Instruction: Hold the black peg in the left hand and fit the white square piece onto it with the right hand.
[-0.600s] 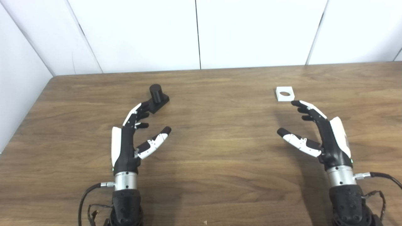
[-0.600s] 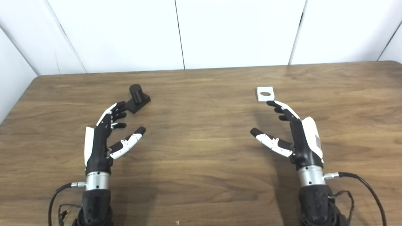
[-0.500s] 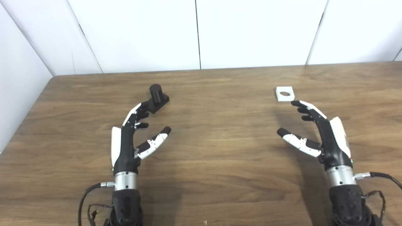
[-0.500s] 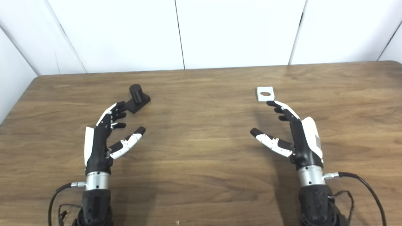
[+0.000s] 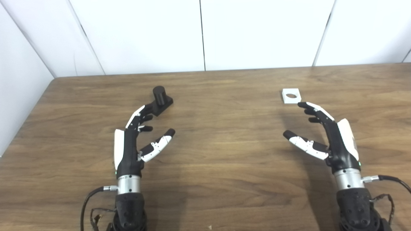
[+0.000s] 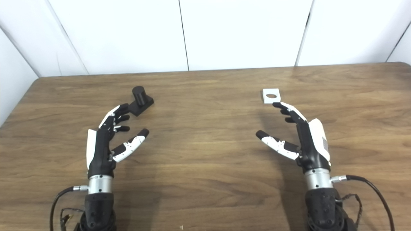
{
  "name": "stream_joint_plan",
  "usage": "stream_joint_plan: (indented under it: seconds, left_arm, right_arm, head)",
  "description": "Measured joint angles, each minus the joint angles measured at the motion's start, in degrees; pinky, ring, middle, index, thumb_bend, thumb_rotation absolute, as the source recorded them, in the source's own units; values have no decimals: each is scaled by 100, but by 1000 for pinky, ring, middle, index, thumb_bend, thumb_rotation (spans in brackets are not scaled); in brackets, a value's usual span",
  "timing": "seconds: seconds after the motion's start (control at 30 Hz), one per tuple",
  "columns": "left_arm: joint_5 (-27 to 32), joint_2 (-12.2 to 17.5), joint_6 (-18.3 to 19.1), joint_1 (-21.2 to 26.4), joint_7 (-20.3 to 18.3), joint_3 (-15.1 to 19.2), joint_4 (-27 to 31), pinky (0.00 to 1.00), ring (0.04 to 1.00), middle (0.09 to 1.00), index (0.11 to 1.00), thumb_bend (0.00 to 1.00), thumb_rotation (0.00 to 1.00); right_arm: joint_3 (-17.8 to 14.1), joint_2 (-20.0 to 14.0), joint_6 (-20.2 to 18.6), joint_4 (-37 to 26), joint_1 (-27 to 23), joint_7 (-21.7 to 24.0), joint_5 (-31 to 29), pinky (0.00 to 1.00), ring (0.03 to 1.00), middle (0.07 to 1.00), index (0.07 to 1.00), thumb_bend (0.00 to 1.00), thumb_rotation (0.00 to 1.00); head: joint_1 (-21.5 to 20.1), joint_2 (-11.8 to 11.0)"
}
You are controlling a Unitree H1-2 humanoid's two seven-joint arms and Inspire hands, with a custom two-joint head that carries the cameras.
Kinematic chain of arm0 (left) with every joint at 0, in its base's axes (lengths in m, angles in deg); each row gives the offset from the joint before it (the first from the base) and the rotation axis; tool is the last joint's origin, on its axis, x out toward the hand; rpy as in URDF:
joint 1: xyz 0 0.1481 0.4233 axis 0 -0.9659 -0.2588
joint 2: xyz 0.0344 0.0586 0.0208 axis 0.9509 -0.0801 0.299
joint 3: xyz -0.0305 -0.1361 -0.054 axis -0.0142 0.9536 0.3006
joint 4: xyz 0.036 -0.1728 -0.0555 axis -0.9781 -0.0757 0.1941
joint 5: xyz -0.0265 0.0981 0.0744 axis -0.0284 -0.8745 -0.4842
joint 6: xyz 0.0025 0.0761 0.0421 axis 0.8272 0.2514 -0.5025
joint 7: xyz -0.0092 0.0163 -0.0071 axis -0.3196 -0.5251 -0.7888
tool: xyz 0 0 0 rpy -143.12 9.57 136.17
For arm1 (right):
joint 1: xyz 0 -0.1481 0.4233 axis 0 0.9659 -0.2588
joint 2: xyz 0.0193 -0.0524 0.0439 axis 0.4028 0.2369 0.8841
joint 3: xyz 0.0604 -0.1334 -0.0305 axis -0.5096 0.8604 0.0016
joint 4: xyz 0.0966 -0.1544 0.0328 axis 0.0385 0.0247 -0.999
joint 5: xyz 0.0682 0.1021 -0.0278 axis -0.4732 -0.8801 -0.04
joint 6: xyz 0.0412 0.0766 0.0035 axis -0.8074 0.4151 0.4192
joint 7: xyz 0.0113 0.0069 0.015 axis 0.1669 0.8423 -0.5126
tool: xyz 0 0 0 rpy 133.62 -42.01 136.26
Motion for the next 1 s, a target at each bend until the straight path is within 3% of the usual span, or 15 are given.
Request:
stream_joint_plan:
  seconds: [0.23,0.53,0.67,0.8,1.0]
  left_arm:
    - [-557,13,180,173,63,-69,-16,709,789,809,782,673,307]
    - [-659,4,267,223,70,-86,-17,724,800,814,784,677,308]
    - [-827,-23,437,232,167,-62,-17,678,783,810,778,679,287]
    - [-1305,-46,845,416,318,-35,-69,644,795,828,775,699,323]
    - [-1932,285,1766,1082,175,-8,-220,666,858,902,803,763,484]
  right_arm:
    - [-109,-126,225,179,-11,0,-171,757,809,828,785,687,515]
    - [-164,-191,396,264,-40,-5,-165,730,791,808,777,693,505]
    - [-183,-191,397,265,-56,-4,-197,739,800,812,781,699,519]
    - [-189,-193,400,279,-56,-4,-240,741,798,809,777,704,522]
    - [-191,-202,417,365,-66,-1,-274,695,760,800,776,681,500]
  head:
    - [650,-35]
    - [660,-35]
    - [669,-26]
    - [686,-35]
    - [695,-53]
